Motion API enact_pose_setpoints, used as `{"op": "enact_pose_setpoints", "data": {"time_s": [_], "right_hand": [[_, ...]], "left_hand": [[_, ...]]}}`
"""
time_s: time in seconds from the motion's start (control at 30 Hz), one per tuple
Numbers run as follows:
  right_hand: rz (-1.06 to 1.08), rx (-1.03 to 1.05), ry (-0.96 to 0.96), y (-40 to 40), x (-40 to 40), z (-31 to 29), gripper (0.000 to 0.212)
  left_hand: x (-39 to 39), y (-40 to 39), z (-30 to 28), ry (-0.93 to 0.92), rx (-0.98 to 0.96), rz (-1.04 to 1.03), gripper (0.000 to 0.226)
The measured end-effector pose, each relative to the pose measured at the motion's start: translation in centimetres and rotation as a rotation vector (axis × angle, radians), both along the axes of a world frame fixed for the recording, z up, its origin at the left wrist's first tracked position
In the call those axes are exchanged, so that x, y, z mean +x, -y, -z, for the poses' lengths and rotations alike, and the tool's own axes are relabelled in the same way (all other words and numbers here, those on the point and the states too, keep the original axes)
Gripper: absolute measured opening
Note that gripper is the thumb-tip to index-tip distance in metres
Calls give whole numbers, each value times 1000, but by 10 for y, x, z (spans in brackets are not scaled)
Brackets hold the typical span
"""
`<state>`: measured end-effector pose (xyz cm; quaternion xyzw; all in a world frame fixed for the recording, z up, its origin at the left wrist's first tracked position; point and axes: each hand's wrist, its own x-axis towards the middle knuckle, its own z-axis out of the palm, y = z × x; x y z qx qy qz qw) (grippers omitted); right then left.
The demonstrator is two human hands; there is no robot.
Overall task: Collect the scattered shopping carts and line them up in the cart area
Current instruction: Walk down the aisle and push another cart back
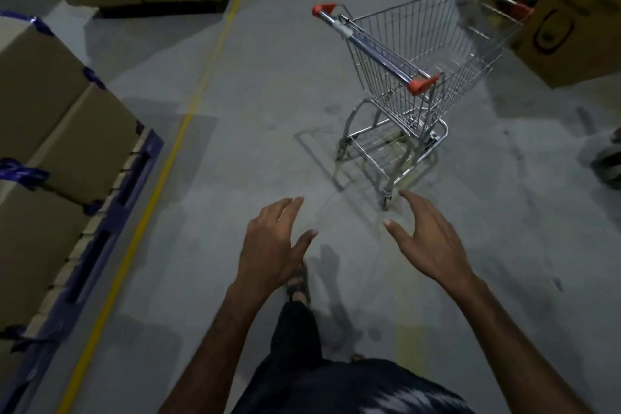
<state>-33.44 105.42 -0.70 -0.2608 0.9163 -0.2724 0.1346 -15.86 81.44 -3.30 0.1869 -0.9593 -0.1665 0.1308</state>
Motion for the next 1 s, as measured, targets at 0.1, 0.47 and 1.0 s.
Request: {"op": "enact_pose_setpoints", "data": {"time_s": [0.1,0.47,1.0], "right_hand": [[41,22,-10,37,-37,7,63],[274,51,14,161,-148,-16,63],[348,218,76,246,-335,-13,56]], "left_hand": [[-54,48,15,-62,-24,63,64],[-250,193,1,113,-54,300,68],[-522,299,-28,176,-347,554,69]]}}
